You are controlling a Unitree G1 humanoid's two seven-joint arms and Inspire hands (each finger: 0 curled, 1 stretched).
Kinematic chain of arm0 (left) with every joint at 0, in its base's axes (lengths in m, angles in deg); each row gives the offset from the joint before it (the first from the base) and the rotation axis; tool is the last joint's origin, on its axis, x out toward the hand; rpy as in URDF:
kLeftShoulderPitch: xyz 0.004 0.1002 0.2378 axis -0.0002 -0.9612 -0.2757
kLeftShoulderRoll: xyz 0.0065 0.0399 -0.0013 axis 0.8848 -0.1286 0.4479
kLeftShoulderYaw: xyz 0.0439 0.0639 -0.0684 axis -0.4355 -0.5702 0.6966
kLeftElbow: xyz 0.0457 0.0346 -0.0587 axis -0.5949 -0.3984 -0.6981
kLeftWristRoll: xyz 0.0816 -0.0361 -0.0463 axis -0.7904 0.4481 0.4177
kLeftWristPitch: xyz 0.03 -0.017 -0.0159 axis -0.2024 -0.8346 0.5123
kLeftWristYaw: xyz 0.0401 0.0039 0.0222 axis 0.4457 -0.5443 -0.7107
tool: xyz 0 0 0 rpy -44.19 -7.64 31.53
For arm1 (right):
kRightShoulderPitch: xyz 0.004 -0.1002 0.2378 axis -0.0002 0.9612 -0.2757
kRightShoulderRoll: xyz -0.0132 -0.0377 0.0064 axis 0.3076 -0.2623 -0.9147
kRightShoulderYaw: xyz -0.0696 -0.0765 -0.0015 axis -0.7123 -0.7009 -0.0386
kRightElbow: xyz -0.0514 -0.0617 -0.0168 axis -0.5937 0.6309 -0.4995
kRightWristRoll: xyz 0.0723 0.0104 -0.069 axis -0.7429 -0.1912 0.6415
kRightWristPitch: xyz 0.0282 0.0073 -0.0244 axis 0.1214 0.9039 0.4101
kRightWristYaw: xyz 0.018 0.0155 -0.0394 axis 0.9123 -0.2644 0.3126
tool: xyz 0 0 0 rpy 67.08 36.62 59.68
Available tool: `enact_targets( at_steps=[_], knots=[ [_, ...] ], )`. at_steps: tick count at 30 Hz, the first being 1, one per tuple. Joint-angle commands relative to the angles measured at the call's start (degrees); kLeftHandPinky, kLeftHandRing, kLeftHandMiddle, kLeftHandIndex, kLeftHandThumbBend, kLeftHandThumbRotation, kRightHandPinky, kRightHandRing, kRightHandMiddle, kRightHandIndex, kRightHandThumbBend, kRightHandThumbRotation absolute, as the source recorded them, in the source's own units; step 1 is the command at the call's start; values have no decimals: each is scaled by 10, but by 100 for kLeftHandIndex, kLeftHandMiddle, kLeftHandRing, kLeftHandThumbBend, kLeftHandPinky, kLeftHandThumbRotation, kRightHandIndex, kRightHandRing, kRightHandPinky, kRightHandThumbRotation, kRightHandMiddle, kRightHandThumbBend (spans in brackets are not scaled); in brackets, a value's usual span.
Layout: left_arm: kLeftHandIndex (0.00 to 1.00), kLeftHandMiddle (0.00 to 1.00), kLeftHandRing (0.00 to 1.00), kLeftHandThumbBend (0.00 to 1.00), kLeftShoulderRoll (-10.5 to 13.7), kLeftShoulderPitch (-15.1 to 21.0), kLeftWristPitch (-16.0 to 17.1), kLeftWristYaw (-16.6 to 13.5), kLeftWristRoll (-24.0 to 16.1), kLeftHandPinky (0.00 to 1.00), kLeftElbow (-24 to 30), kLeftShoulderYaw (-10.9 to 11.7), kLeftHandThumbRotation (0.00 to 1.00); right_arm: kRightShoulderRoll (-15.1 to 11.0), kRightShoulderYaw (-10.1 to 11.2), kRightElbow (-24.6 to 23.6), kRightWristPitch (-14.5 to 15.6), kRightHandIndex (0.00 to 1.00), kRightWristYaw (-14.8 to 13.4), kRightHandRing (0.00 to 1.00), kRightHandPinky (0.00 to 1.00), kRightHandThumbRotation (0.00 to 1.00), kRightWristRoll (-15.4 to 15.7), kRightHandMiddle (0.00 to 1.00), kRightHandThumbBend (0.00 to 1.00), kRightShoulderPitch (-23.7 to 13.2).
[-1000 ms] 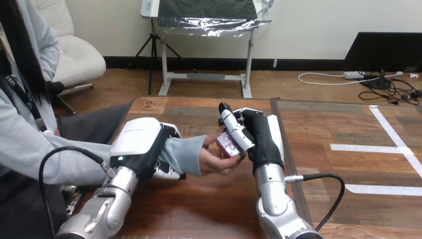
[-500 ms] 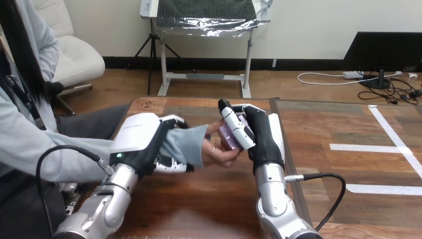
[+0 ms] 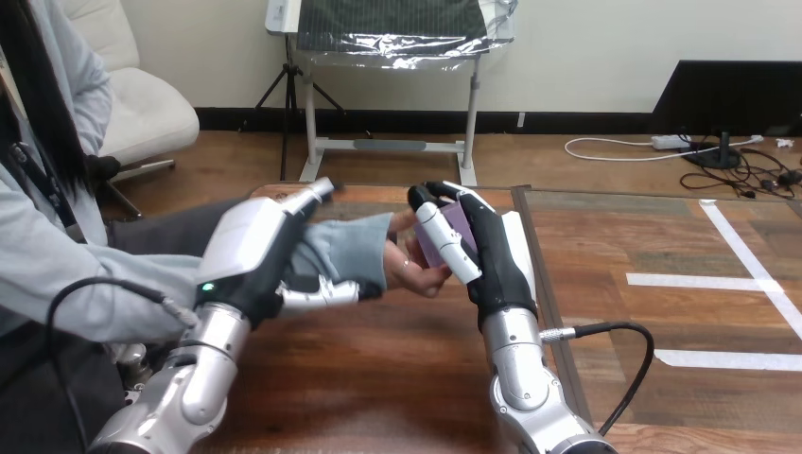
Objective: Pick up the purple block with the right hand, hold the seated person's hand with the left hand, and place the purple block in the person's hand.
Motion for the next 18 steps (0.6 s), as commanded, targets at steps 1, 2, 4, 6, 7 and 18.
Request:
enact_targets(
  at_steps=[1, 2, 4, 6, 7, 18],
  knots=[
    [98, 96, 97, 99, -2, 9, 38, 8, 37, 93, 26, 31, 64, -21, -9, 4, -24, 89, 1, 83, 80, 93, 19, 85, 91, -31],
    [99, 97, 97, 100, -1, 7, 42, 9, 41, 93, 26, 32, 64, -23, -9, 4, -25, 90, 0, 84, 80, 93, 22, 85, 91, -31],
    [99, 98, 98, 100, 1, 4, 59, 1, 43, 94, 23, 36, 67, -30, -9, 4, -29, 90, 1, 84, 81, 95, 27, 85, 93, -31],
    [100, 99, 99, 100, 1, 0, 74, -2, 48, 94, 20, 41, 68, -35, -10, 3, -35, 90, 1, 84, 81, 96, 31, 85, 94, -30],
    [100, 99, 99, 100, 1, -2, 81, -2, 52, 94, 19, 43, 68, -37, -10, 3, -38, 90, 0, 84, 82, 96, 33, 85, 95, -30],
    [100, 99, 99, 100, 5, -23, 147, -28, 58, 95, 15, 66, 76, -60, -11, 1, -67, 91, 9, 85, 81, 97, 45, 85, 100, -22]
  ],
)
